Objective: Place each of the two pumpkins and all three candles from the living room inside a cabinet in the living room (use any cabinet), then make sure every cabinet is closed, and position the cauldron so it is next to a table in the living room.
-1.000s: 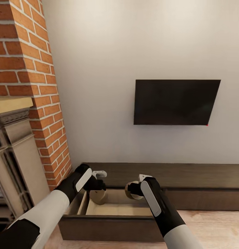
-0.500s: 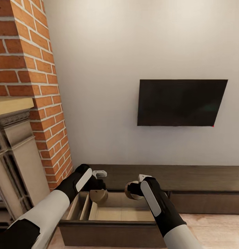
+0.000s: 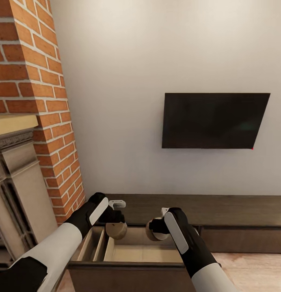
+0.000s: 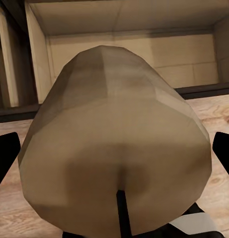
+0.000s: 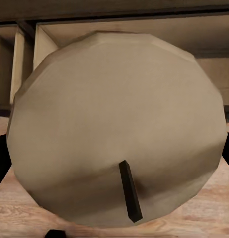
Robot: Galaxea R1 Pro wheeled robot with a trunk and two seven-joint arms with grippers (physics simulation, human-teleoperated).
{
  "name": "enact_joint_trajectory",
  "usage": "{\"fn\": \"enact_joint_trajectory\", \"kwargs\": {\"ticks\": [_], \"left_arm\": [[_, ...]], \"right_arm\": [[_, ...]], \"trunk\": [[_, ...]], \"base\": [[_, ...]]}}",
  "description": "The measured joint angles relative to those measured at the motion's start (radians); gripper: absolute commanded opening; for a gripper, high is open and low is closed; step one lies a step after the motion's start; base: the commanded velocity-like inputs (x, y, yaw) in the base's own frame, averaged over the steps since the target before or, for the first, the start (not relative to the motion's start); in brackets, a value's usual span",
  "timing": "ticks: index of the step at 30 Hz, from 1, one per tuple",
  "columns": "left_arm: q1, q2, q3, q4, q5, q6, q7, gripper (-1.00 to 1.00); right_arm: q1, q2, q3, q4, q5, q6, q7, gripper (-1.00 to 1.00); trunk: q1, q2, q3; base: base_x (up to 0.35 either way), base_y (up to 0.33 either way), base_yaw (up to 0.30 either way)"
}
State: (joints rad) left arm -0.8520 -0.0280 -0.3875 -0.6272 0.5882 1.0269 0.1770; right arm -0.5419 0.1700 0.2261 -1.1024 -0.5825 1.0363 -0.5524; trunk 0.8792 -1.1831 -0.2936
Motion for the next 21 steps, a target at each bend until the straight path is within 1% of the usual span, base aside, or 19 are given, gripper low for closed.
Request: {"fn": "enact_joint_trajectory", "kwargs": {"ticks": [7, 21], "left_arm": [[0.0, -0.001, 0.0, -0.004, -0.001, 0.0, 0.003, -1.0], [0.0, -0.002, 0.0, -0.003, -0.001, 0.002, 0.007, -1.0]], "right_arm": [[0.0, 0.0, 0.0, 0.001, 0.0, 0.009, 0.0, -1.0], [0.0, 0.0, 0.0, 0.002, 0.0, 0.009, 0.0, -1.0]], "trunk": [[0.0, 0.0, 0.0], [0.0, 0.0, 0.0]], "base": [[0.125, 0.0, 0.0], [0.038, -0.041, 0.0]]}}
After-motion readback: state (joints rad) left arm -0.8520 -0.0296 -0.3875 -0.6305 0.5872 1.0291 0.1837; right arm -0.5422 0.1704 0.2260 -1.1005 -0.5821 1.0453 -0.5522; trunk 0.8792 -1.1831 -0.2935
